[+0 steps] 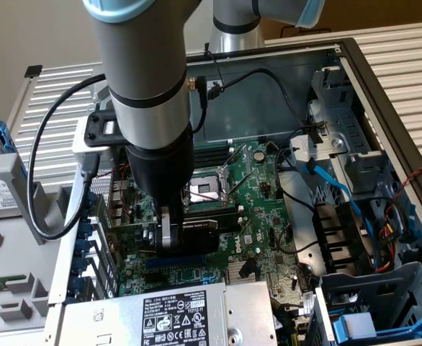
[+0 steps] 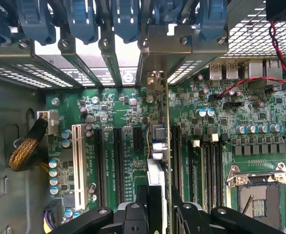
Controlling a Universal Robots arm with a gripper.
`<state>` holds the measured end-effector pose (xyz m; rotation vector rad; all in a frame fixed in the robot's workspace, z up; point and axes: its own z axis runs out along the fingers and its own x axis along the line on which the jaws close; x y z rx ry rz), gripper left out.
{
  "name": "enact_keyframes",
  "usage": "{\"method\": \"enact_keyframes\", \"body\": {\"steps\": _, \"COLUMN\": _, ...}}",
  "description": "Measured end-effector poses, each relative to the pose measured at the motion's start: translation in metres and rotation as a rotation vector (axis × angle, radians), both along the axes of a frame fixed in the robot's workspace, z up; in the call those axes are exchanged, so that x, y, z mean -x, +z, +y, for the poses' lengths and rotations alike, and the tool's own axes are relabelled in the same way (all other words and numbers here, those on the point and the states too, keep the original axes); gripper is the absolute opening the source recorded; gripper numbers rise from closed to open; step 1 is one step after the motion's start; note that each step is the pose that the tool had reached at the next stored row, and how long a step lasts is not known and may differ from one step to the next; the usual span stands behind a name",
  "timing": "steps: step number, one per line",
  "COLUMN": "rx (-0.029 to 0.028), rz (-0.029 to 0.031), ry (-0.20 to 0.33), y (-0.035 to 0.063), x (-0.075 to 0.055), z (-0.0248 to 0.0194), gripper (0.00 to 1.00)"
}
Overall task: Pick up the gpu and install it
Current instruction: 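Insert the gpu into the slot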
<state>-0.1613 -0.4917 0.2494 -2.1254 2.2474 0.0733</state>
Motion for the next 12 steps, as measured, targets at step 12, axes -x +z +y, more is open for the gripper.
{"method": "enact_keyframes", "body": {"steps": 12, "rx": 0.0000, "rz": -0.0015, "ry": 0.000, "y": -0.0016, "x": 0.0004, "z": 0.0000, "gripper": 0.28}}
